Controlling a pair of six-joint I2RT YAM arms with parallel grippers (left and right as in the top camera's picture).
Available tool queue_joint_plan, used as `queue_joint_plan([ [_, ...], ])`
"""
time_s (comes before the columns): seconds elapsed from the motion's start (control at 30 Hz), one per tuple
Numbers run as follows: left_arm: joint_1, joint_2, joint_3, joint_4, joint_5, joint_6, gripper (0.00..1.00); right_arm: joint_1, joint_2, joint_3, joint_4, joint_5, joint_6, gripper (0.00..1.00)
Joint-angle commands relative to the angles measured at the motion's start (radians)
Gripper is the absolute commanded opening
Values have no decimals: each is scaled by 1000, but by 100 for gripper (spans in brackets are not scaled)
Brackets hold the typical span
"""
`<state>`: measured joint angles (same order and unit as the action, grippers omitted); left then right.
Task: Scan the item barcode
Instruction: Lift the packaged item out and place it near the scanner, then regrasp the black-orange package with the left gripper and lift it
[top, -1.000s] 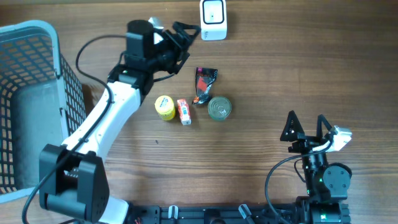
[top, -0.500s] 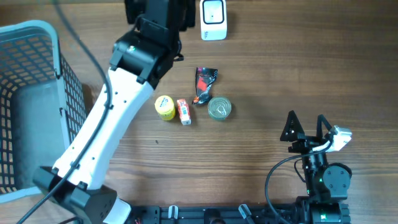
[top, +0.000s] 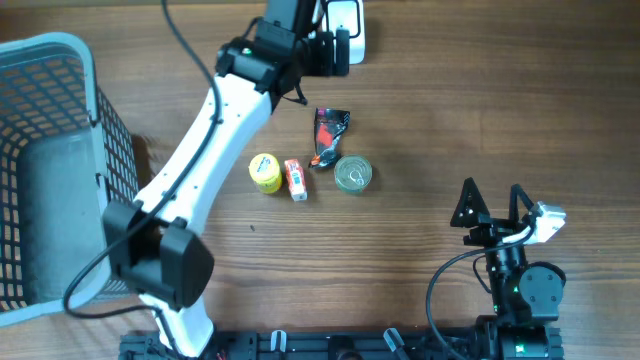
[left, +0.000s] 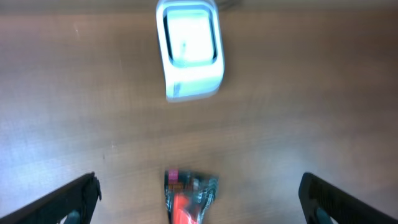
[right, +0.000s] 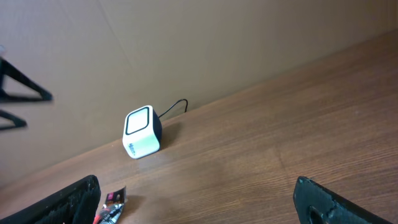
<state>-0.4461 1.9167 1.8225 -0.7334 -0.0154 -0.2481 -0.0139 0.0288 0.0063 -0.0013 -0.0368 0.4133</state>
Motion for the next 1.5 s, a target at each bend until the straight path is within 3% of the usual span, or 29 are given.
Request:
queue_joint_plan([
  [0.0, -19, 85, 9, -58, 34, 32, 100, 3, -5, -1, 3, -10, -18, 100],
  [0.1, -72, 126, 9, -99, 3, 35, 100, 3, -5, -1, 3, -10, -18, 100],
  [0.2, -100, 135, 9, -176, -120, 35, 100, 3, -5, -1, 3, -10, -18, 100],
  [0.37, -96, 166, 9, -298, -161, 34, 100, 3, -5, -1, 3, -10, -18, 100],
  [0.63, -113, 204, 8, -211, -71, 56, 100, 3, -5, -1, 3, -10, -18, 100],
  [0.83, -113, 305, 8, -245, -72, 89, 100, 3, -5, -1, 3, -10, -18, 100],
  [1.03, -113, 370, 8, -274, -179, 88, 100, 3, -5, -1, 3, -10, -18, 100],
  [1.13, -113, 370, 8, -278, -246, 87, 81, 3, -5, -1, 3, -10, -18, 100],
  [1.27, -113, 370, 9, -269, -270, 88, 79, 3, -5, -1, 3, -10, -18, 100],
  [1.33, -113, 370, 9, -249, -270, 87, 86, 3, -5, -1, 3, -10, -18, 100],
  [1.47, -113, 370, 8, -196, -261, 87, 77, 3, -5, -1, 3, -10, -18, 100],
])
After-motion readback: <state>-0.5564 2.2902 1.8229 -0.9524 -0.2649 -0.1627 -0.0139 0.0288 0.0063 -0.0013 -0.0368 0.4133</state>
